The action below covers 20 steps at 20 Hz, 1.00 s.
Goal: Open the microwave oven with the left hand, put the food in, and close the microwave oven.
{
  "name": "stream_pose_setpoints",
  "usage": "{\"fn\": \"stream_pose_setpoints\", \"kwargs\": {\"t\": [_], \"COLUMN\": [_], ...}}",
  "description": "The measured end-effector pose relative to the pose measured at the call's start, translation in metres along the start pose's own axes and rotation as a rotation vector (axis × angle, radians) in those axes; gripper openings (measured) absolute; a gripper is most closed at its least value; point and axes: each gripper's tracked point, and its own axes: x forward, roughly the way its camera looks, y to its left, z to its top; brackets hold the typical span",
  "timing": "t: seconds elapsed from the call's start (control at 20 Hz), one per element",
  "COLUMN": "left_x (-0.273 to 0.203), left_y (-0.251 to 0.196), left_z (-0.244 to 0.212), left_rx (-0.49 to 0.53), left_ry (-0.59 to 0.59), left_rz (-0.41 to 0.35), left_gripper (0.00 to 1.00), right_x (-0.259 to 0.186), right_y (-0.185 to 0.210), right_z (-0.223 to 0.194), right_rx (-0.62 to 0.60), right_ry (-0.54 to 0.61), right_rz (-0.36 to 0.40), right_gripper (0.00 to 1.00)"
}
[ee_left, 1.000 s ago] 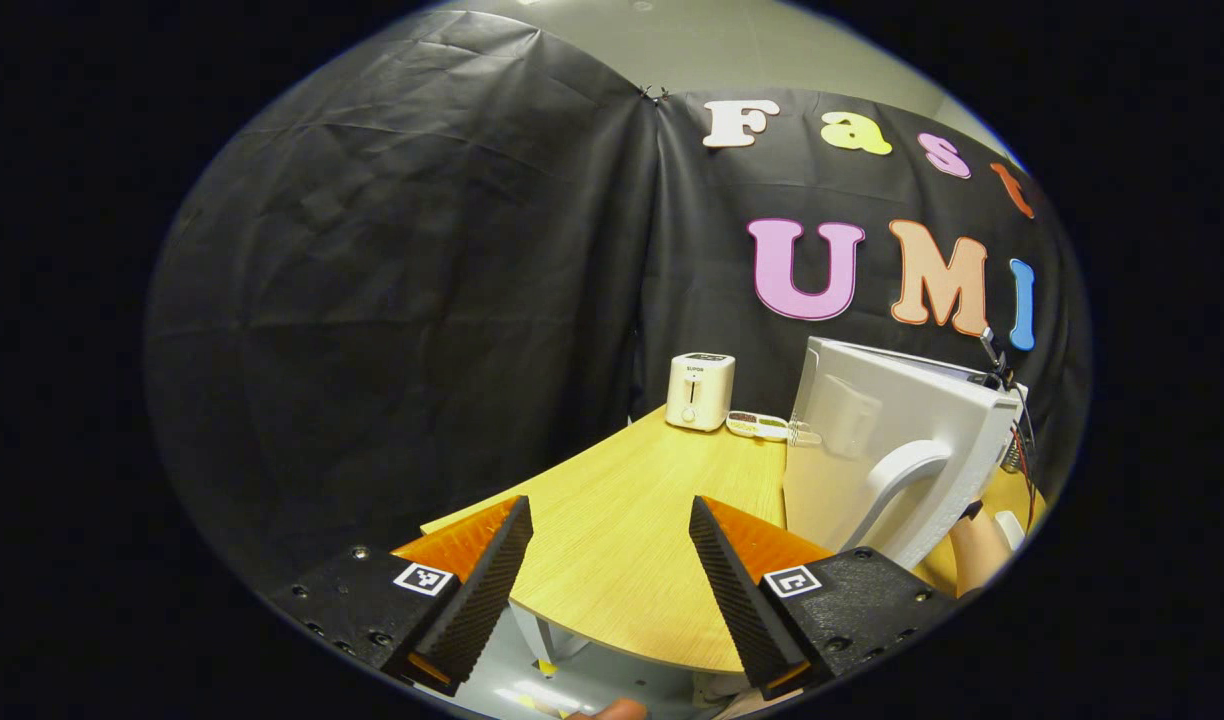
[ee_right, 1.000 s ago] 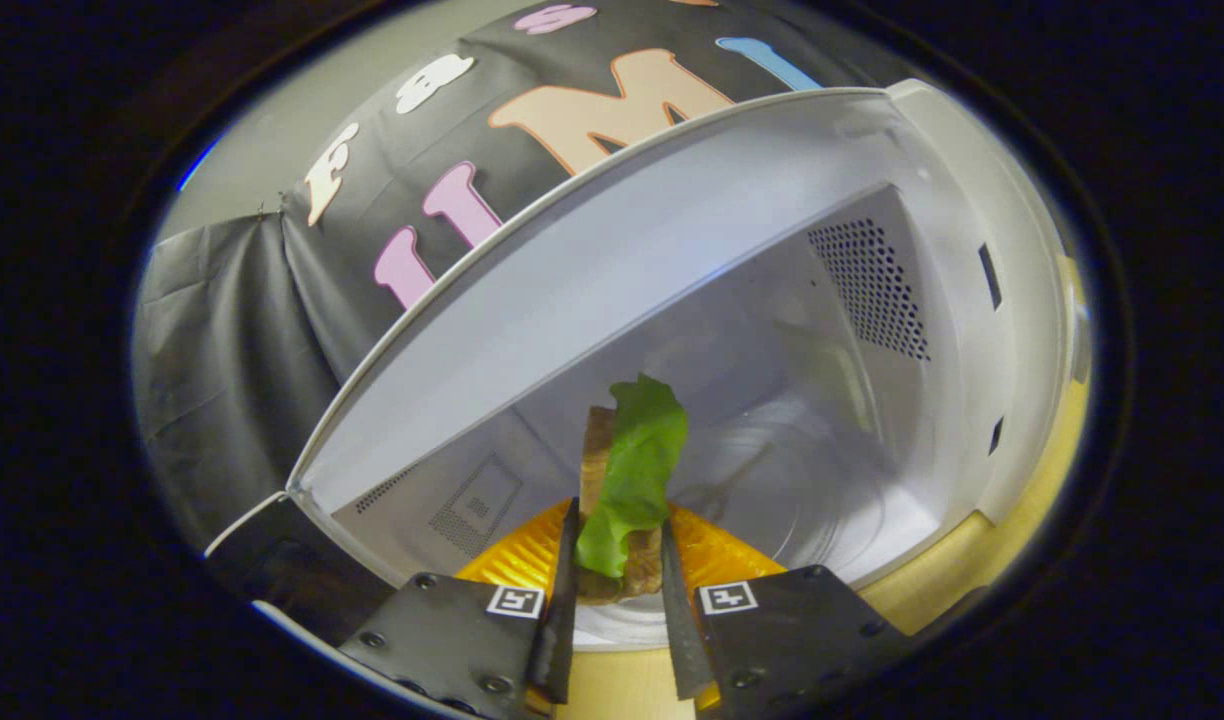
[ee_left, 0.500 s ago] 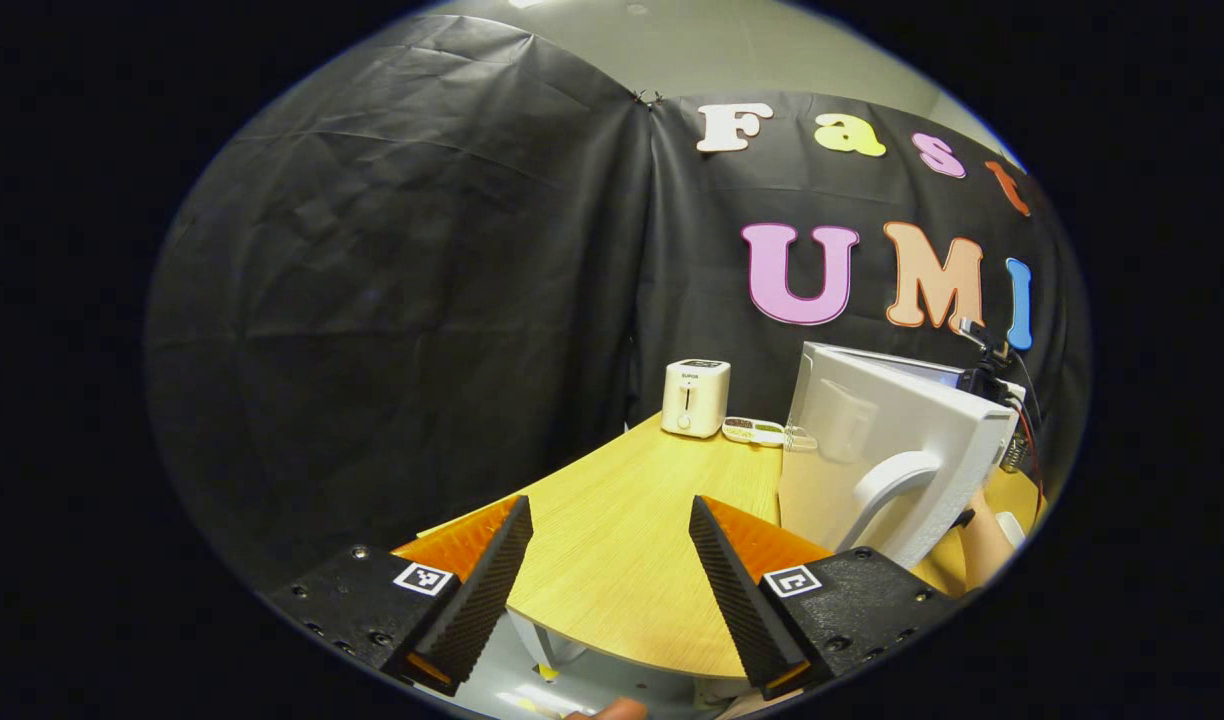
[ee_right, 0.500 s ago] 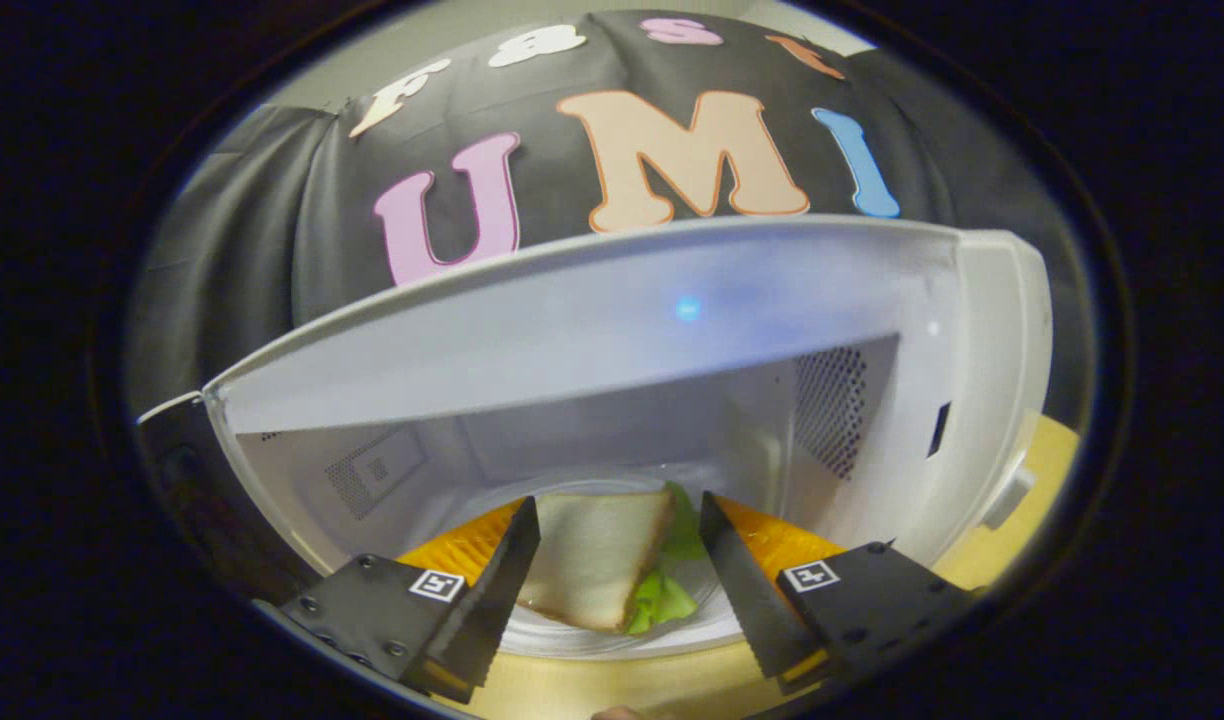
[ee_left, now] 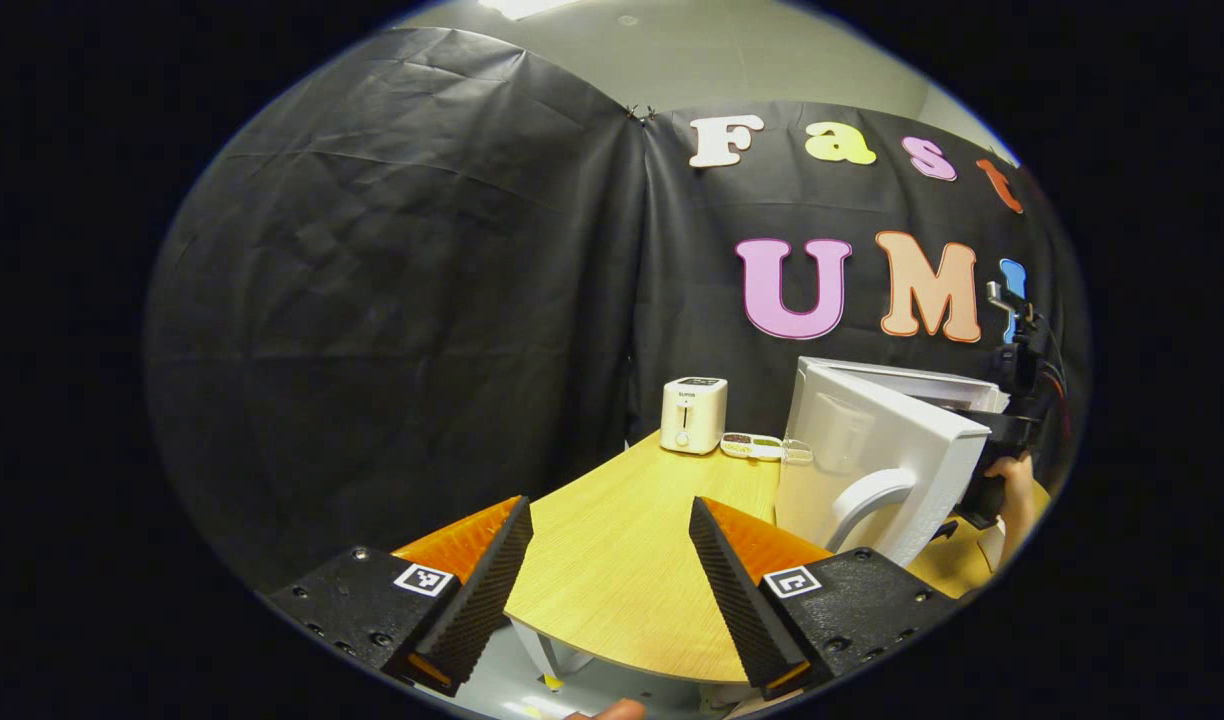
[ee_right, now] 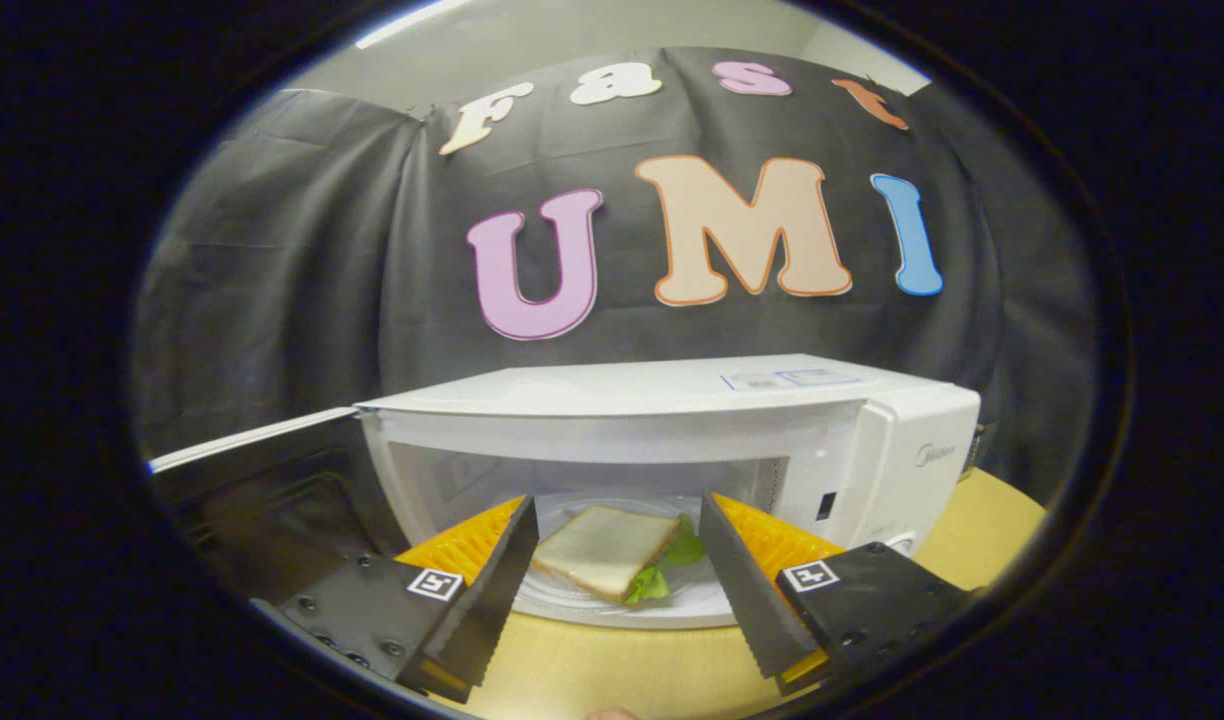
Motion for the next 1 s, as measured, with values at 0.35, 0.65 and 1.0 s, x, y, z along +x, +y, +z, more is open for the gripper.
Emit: {"fn": "stream_pose_setpoints", "kwargs": {"t": [0.35,0.65,1.0], "left_x": [0.008,0.019,0.024], "left_y": [-0.004,-0.014,-0.03], "left_z": [0.001,0.001,0.011], "left_rx": [0.008,0.02,0.041], "left_ry": [0.001,0.019,0.009], "left_rz": [-0.005,-0.016,-0.022], "left_gripper": [0.97,0.97,0.88], "right_x": [-0.085,-0.121,-0.13], "right_y": [-0.036,-0.109,-0.181], "right_z": [0.03,0.084,0.141], "right_rx": [-0.017,-0.022,-0.096], "right_ry": [0.043,-0.029,-0.062], "right_rz": [0.07,-0.017,-0.083], "right_gripper": [0.99,0.91,0.92]}}
